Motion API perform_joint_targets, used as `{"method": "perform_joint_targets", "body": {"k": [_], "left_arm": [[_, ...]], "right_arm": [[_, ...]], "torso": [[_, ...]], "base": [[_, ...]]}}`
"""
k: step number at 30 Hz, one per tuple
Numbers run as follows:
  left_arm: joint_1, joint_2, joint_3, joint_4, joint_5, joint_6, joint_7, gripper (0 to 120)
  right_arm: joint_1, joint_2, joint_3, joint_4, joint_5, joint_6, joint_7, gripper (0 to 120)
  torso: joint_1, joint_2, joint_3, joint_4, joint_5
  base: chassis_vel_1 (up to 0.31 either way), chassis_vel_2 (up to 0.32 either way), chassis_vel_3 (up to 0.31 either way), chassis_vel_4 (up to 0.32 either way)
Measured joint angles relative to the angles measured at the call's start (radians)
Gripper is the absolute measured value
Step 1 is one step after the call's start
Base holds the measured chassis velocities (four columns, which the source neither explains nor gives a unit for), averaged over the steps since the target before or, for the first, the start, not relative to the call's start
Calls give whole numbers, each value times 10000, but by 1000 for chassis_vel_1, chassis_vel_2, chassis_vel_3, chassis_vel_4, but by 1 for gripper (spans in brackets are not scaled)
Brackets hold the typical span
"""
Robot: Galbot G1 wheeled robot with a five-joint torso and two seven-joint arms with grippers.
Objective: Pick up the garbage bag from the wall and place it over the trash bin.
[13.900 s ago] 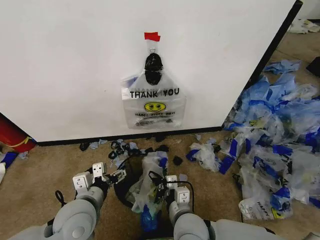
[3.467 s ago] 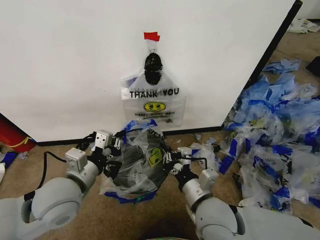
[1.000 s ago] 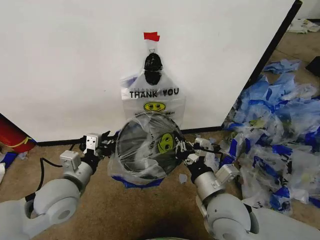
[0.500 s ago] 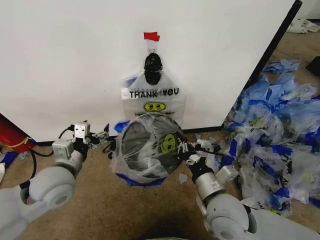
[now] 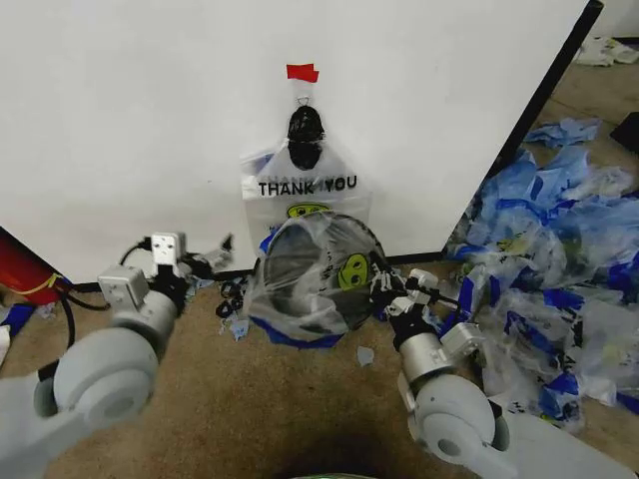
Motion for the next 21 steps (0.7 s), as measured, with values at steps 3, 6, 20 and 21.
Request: {"method": "perform_joint_targets", "body": {"k": [3, 6, 20, 21], "left_arm": [[189, -160, -2, -138, -736, 29, -113, 100], [416, -453, 9, -155, -1329, 60, -146, 99], [375, -777, 86, -116, -1240, 8, 112, 99], [358, -782, 81, -114, -1240, 1, 117, 99]], "right_arm": [[-70, 160, 369, -58, 106, 25, 0, 0], [-201, 251, 947, 7, 321, 16, 8, 0], [-404, 188, 1267, 12, 343, -156, 41, 0], [-404, 210, 1197, -11, 311, -161, 43, 0]], "torso": [[0, 0, 0, 0, 0], [0, 0, 0, -2, -4], [0, 0, 0, -3, 0], [0, 0, 0, -2, 0]], "base": [[0, 0, 0, 0], [0, 0, 0, 0], [0, 0, 0, 0], [0, 0, 0, 0]]}}
